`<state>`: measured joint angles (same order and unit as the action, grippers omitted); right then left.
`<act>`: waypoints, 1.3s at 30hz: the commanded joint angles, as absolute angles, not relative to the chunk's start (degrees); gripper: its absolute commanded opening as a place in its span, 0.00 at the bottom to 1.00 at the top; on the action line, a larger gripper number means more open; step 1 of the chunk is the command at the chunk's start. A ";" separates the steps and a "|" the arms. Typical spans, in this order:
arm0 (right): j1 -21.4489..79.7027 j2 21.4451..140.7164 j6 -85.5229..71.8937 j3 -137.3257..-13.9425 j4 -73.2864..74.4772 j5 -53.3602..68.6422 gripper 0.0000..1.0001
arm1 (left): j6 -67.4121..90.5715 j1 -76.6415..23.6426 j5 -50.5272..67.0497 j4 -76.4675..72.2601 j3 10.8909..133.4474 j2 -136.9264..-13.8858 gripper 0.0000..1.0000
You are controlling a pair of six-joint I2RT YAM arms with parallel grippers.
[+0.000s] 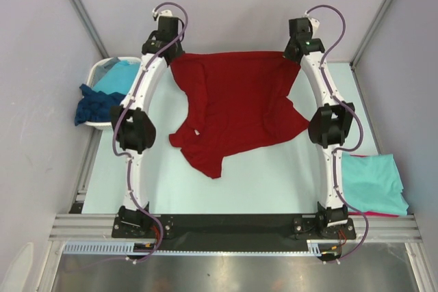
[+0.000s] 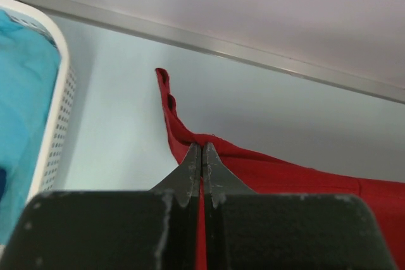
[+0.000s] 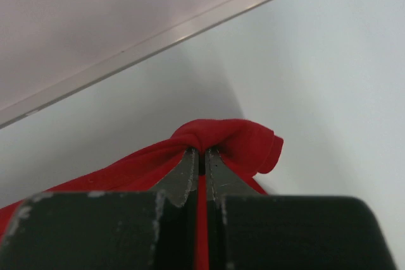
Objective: Fold and stack the t-shirts
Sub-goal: Flatten out the tshirt
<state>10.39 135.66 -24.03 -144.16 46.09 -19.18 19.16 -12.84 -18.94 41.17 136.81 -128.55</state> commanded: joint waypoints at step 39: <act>5.79 134.14 -25.40 -145.90 44.91 -8.86 0.70 | 20.66 -13.86 -19.50 40.17 138.62 -122.82 0.35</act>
<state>1.93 145.34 -26.74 -147.06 44.93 -6.44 20.88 -8.40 -16.53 40.32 141.08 -135.35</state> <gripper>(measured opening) 0.697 0.345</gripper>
